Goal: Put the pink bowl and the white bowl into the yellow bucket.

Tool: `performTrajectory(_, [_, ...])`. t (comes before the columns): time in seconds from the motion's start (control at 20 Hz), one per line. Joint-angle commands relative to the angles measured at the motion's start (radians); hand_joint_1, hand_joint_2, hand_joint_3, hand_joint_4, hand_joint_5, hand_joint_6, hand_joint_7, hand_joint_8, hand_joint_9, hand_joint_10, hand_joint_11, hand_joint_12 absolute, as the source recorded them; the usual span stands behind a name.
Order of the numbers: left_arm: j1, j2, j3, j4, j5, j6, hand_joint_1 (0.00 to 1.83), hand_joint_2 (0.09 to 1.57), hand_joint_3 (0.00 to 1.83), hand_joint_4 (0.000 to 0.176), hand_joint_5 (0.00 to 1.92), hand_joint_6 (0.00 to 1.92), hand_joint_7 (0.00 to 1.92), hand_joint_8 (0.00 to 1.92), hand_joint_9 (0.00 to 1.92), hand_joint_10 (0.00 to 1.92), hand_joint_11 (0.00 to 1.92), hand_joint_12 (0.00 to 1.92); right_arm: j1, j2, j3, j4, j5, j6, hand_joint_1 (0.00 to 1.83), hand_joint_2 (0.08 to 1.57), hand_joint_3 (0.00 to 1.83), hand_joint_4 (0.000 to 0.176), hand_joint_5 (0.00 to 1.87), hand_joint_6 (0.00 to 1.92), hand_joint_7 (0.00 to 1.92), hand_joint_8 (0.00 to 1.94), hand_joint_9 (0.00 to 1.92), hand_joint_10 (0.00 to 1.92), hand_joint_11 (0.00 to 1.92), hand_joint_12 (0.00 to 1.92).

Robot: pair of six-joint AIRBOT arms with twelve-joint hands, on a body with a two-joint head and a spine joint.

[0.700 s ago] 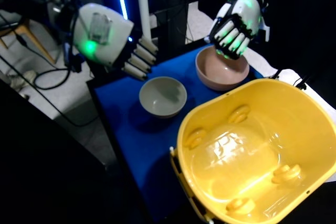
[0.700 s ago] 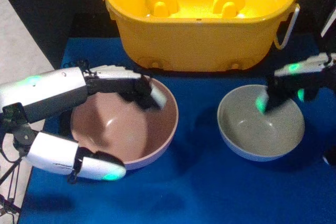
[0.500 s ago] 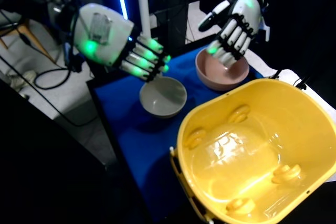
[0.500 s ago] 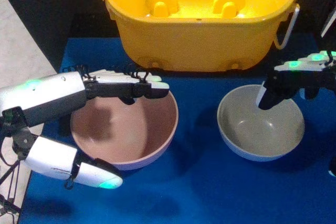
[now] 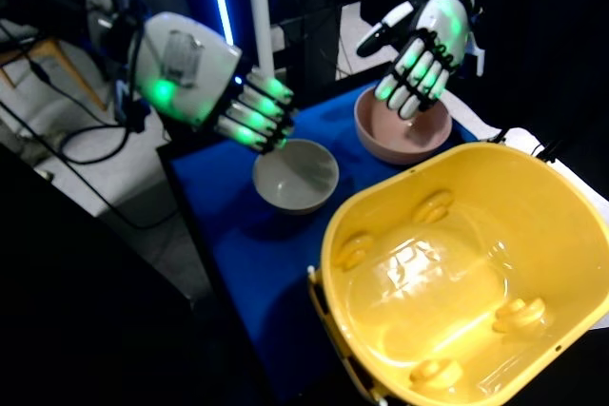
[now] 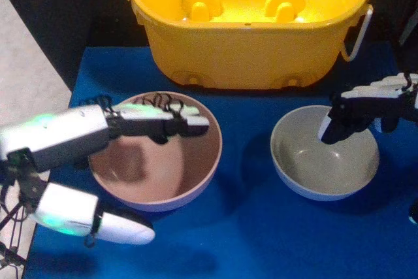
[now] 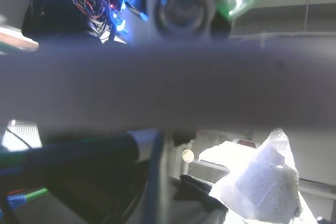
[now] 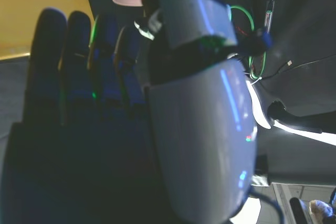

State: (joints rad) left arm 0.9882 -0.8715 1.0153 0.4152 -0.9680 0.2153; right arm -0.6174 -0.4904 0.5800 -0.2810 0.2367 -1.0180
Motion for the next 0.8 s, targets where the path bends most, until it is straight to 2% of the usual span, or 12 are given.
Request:
performTrajectory(0.0, [-0.004, -0.013, 0.004, -0.034, -0.111, -0.006, 0.99, 0.97, 0.00, 0.000, 0.32, 0.01, 0.23, 0.01, 0.15, 0.02, 0.00, 1.24, 0.005, -0.004, -0.003, 0.013, 0.081, 0.005, 0.92, 0.77, 0.02, 0.000, 0.24, 0.96, 0.30, 0.71, 0.14, 1.02, 0.00, 1.72])
performTrajectory(0.05, [0.001, -0.023, 0.009, -0.036, -0.110, -0.006, 0.99, 0.97, 0.00, 0.000, 0.33, 0.01, 0.24, 0.00, 0.16, 0.02, 0.00, 1.30, 0.001, -0.007, -0.003, 0.012, 0.068, 0.005, 0.92, 0.77, 0.02, 0.000, 0.25, 0.98, 0.33, 0.70, 0.16, 1.00, 0.00, 1.72])
performTrajectory(0.3, [0.019, -0.052, 0.021, -0.050, -0.098, -0.007, 0.99, 0.99, 0.00, 0.000, 0.32, 0.00, 0.20, 0.00, 0.13, 0.00, 0.00, 1.31, -0.043, -0.025, 0.001, 0.025, 0.065, 0.005, 0.87, 0.83, 0.03, 0.000, 0.25, 0.95, 0.31, 0.72, 0.14, 1.01, 0.00, 1.75])
performTrajectory(0.35, [0.023, -0.057, 0.025, -0.053, -0.095, -0.007, 0.95, 0.99, 0.00, 0.000, 0.33, 0.00, 0.19, 0.00, 0.11, 0.01, 0.00, 1.19, -0.046, -0.036, 0.008, 0.027, 0.065, 0.005, 0.83, 0.83, 0.02, 0.000, 0.27, 0.92, 0.28, 0.70, 0.12, 1.01, 0.00, 1.72])
performTrajectory(0.45, [0.027, -0.062, 0.030, -0.056, -0.088, -0.006, 0.96, 1.00, 0.00, 0.000, 0.35, 0.01, 0.20, 0.01, 0.10, 0.01, 0.00, 1.15, -0.048, -0.060, 0.025, 0.031, 0.065, 0.005, 0.83, 0.84, 0.03, 0.000, 0.23, 0.90, 0.25, 0.69, 0.07, 1.00, 0.00, 1.69])
performTrajectory(0.5, [0.029, -0.069, 0.036, -0.060, -0.085, -0.006, 0.97, 1.00, 0.00, 0.000, 0.39, 0.01, 0.23, 0.01, 0.10, 0.00, 0.00, 1.02, -0.050, -0.079, 0.040, 0.033, 0.065, 0.005, 0.82, 0.83, 0.02, 0.000, 0.20, 0.91, 0.21, 0.70, 0.05, 1.03, 0.00, 1.75])
performTrajectory(0.55, [0.030, -0.070, 0.038, -0.061, -0.084, -0.006, 0.97, 1.00, 0.00, 0.000, 0.39, 0.01, 0.23, 0.01, 0.10, 0.00, 0.00, 1.02, -0.050, -0.084, 0.045, 0.034, 0.065, 0.005, 0.82, 0.83, 0.02, 0.000, 0.20, 0.91, 0.21, 0.70, 0.05, 1.03, 0.00, 1.75])
performTrajectory(0.6, [0.030, -0.075, 0.041, -0.062, -0.080, -0.006, 0.99, 1.00, 0.00, 0.000, 0.41, 0.01, 0.25, 0.00, 0.09, 0.00, 0.00, 0.86, -0.051, -0.105, 0.065, 0.034, 0.065, 0.004, 0.85, 0.82, 0.01, 0.000, 0.17, 0.91, 0.18, 0.69, 0.01, 1.03, 0.00, 1.75])
performTrajectory(0.7, [0.030, -0.083, 0.047, -0.064, -0.078, -0.006, 1.00, 1.01, 0.00, 0.000, 0.41, 0.00, 0.24, 0.00, 0.06, 0.00, 0.00, 0.78, -0.054, -0.134, 0.093, 0.035, 0.065, 0.004, 0.86, 0.82, 0.01, 0.000, 0.16, 0.90, 0.17, 0.67, 0.00, 1.01, 0.00, 1.71])
performTrajectory(0.75, [0.030, -0.091, 0.053, -0.066, -0.078, -0.006, 1.00, 1.02, 0.00, 0.000, 0.40, 0.00, 0.22, 0.00, 0.05, 0.00, 0.00, 0.71, -0.057, -0.149, 0.109, 0.035, 0.065, 0.004, 0.99, 0.78, 0.00, 0.000, 0.18, 0.87, 0.19, 0.62, 0.01, 0.96, 0.00, 1.65])
